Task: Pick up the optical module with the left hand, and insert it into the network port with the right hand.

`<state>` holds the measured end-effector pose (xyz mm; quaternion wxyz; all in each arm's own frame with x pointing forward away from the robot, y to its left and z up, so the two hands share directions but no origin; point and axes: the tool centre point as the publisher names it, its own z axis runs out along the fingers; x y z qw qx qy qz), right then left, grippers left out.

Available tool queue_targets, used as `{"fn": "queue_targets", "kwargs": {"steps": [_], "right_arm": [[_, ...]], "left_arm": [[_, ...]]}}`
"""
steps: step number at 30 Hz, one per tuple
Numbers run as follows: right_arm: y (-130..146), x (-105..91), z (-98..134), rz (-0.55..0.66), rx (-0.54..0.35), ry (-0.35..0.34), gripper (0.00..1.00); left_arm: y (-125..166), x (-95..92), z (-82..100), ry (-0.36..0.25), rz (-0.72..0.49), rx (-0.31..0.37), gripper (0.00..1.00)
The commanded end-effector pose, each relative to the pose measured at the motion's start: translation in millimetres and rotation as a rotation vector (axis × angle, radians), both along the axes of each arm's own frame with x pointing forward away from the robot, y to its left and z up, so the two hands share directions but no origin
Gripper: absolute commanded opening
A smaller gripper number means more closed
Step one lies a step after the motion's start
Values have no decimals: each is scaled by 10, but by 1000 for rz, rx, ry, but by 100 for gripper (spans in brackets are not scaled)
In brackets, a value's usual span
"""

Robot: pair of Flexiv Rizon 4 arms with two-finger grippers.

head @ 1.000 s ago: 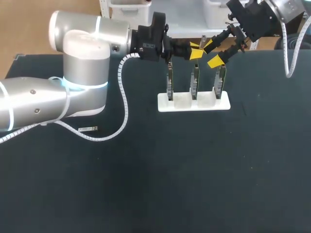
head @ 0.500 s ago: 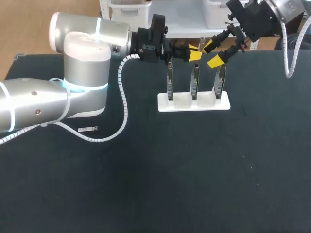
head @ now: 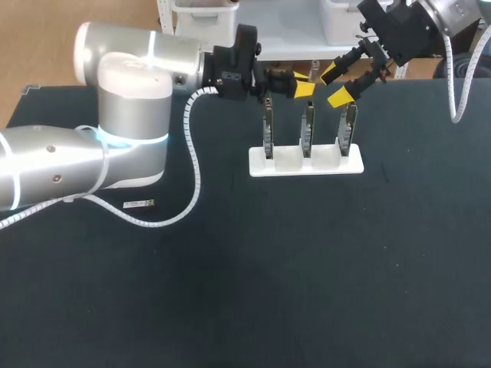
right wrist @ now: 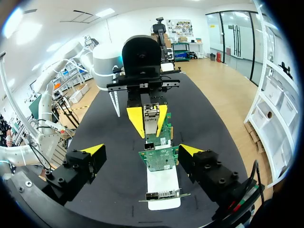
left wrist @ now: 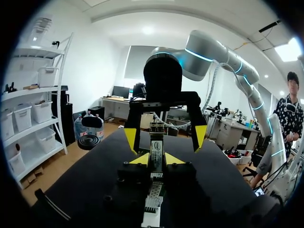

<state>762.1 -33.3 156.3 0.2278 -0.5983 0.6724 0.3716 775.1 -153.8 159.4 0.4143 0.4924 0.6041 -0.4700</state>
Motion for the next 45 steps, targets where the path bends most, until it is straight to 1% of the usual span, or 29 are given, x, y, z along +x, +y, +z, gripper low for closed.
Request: {"fn": "queue_targets", "kwargs": {"steps": [1,17,22,30,38,45], "right_arm": [[2,-6,0,-2,-1,-1,100],[2,-6,0,-2,-1,-1,100],[2,-6,0,-2,-1,-1,100],[2,-6,0,-2,-1,-1,100],[2,-6,0,-2,-1,-1,100],[2,-6,0,-2,-1,-1,100]], "left_arm": [[12,-17,-9,7,6,-5,0],[-47,-19,-31,9,-16,-5,0],[-32,5,-36,9,-12,1,0],[-42,-20,-47,6,-22,7,0],[-58,-23,-39,-27,-50,-15,0],[-77,-27,-22,-41,-57,-12,0]]}}
